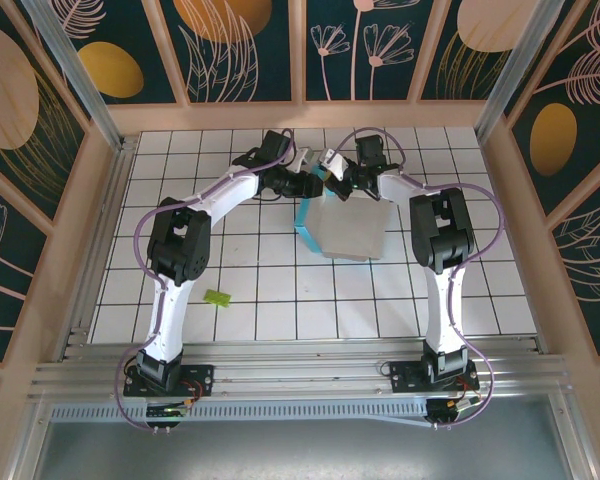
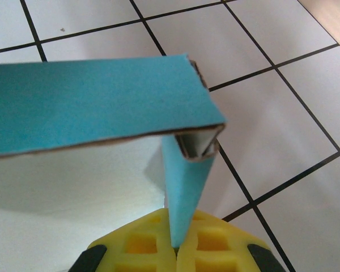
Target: Fold the paper box
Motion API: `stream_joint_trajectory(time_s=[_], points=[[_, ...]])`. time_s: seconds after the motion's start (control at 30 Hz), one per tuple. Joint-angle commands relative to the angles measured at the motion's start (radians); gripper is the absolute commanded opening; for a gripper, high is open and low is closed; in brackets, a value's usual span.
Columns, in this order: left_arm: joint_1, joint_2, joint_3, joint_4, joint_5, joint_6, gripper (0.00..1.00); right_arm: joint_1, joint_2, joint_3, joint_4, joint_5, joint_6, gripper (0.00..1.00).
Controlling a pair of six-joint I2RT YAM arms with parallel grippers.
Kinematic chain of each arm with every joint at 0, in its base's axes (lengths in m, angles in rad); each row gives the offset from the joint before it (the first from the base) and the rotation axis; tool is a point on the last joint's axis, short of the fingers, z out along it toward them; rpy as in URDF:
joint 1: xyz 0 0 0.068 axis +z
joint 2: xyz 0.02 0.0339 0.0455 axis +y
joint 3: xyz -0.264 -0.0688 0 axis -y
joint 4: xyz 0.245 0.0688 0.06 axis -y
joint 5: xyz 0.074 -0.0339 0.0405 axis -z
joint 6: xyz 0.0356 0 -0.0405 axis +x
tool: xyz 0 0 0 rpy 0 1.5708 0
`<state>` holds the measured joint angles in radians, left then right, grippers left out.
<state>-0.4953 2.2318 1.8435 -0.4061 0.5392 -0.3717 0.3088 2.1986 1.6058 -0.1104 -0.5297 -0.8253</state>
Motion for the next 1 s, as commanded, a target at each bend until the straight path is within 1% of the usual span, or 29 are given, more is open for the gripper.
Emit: stream_joint_trajectory(time_s=[0.0,0.07,0.17,0.23,0.27,0.3,0.37,0.4,0.53,0.6,0.7,0.83,0.9,0.97], points=[[-0.012,-0.058,-0.041,0.014,-0.007,-0.007,0.47,0.015,0.013,-0.006,-0.074,0.048,-0.032,0.00],[-0.012,-0.138,-0.098,0.050,-0.040,-0.009,0.54,0.001,-0.034,-0.028,-0.083,0.066,-0.071,0.00],[-0.003,-0.309,-0.233,0.152,-0.059,-0.041,0.70,-0.029,-0.123,-0.055,-0.127,0.070,-0.158,0.00],[0.007,-0.449,-0.336,0.223,-0.077,-0.070,0.81,-0.040,-0.182,-0.051,-0.184,0.096,-0.220,0.00],[0.008,-0.507,-0.386,0.252,-0.087,-0.077,0.84,-0.041,-0.202,-0.040,-0.216,0.111,-0.249,0.00],[0.009,-0.599,-0.441,0.286,-0.109,-0.081,0.86,-0.040,-0.222,-0.021,-0.261,0.132,-0.285,0.00],[0.009,-0.745,-0.566,0.354,-0.159,-0.094,0.89,-0.031,-0.250,0.017,-0.333,0.185,-0.348,0.00],[0.009,-0.823,-0.630,0.388,-0.195,-0.097,0.89,-0.017,-0.261,0.034,-0.370,0.231,-0.399,0.00],[0.009,-1.091,-0.859,0.463,-0.387,-0.105,0.90,0.092,-0.249,0.096,-0.541,0.527,-0.664,0.00],[0.009,-1.197,-0.968,0.504,-0.452,-0.105,0.92,0.143,-0.239,0.093,-0.581,0.638,-0.744,0.00],[0.009,-1.310,-1.073,0.531,-0.508,-0.097,0.97,0.226,-0.224,0.060,-0.626,0.750,-0.822,0.00],[0.009,-1.377,-1.138,0.483,-0.515,-0.091,0.97,0.359,-0.219,-0.110,-0.542,0.820,-0.876,0.00],[0.009,-1.403,-1.158,0.455,-0.512,-0.097,0.97,0.407,-0.208,-0.205,-0.420,0.849,-0.881,0.00],[0.009,-1.432,-1.178,0.436,-0.509,-0.104,0.97,0.434,-0.195,-0.279,-0.324,0.855,-0.888,0.00]])
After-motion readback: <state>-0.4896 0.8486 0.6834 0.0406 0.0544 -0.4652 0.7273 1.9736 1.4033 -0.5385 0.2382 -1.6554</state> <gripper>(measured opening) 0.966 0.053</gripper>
